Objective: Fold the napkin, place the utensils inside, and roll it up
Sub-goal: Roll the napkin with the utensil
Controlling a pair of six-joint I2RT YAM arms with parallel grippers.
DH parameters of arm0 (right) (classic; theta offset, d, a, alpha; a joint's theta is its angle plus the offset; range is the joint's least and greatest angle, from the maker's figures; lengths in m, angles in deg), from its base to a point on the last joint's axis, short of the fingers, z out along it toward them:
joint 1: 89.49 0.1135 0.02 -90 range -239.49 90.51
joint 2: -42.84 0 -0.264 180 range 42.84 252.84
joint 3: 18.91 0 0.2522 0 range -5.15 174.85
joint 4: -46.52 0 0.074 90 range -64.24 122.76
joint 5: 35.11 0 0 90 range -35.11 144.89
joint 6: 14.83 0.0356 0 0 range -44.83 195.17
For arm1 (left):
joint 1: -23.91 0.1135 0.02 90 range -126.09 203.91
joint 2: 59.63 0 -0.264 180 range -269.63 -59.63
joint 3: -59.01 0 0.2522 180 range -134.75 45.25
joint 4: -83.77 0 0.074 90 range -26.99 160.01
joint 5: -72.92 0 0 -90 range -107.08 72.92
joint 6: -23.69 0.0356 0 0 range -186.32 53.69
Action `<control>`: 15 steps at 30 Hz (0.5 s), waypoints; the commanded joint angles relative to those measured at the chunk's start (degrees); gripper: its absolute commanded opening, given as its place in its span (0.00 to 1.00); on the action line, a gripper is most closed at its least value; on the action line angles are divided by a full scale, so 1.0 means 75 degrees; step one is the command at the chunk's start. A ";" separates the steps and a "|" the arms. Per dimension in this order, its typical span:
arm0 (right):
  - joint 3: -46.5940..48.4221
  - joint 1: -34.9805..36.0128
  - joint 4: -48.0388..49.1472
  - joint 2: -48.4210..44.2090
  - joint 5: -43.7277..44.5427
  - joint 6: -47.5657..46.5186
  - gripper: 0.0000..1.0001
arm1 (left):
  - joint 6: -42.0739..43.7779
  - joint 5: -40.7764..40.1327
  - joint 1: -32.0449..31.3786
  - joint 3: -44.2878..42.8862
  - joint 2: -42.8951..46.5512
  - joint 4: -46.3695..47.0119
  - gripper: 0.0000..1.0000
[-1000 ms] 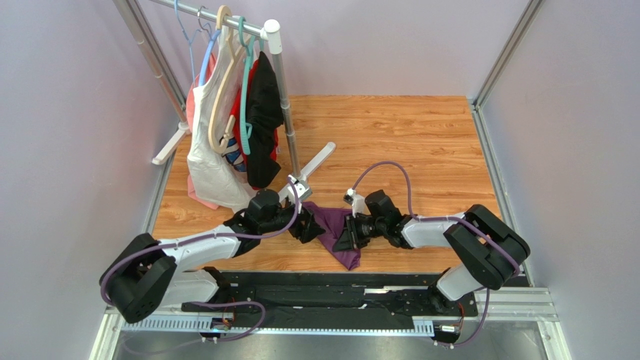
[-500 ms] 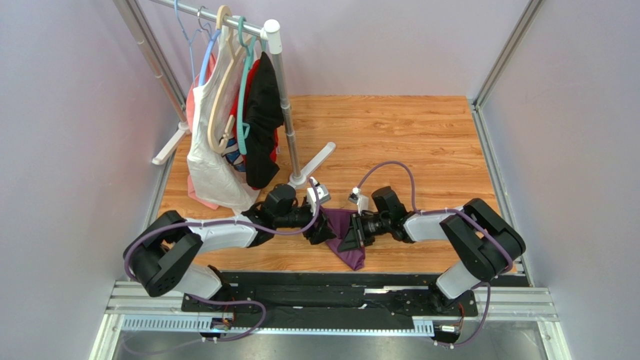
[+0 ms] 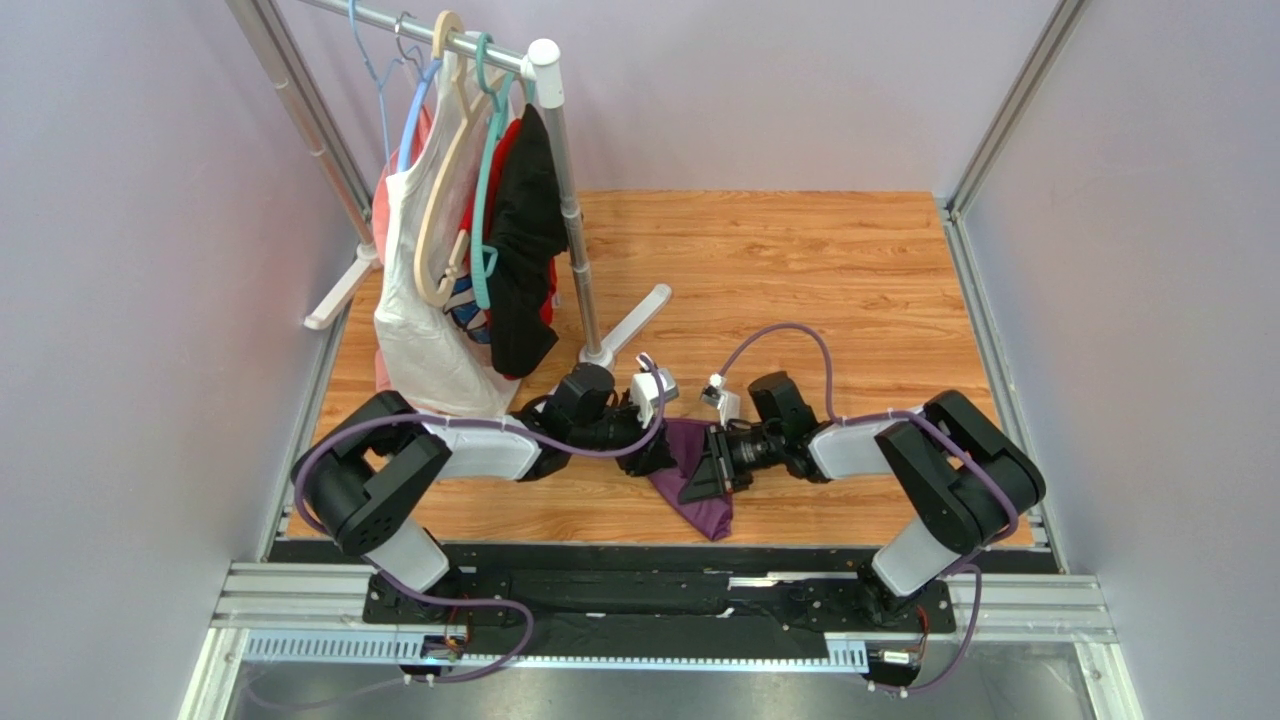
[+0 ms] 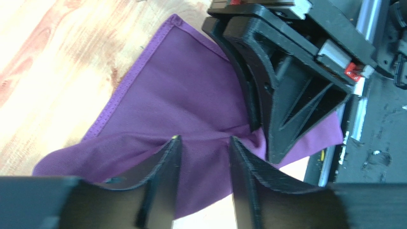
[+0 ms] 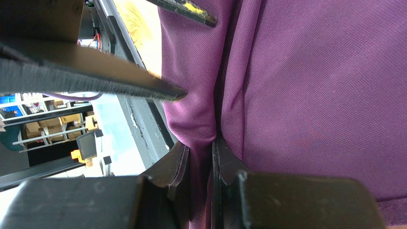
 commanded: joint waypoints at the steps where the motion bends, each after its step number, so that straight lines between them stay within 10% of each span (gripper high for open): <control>1: -0.0156 -0.0093 -0.0701 0.0271 0.0761 -0.0140 0.00 | 0.0120 -0.0017 -0.0042 -0.0312 -0.0127 -0.0147 0.45; 15: -0.0109 -0.0140 -0.1238 -0.0361 0.1112 -0.0047 0.13 | -0.0254 -0.0626 -0.0113 -0.0781 -0.1146 -0.1155 0.11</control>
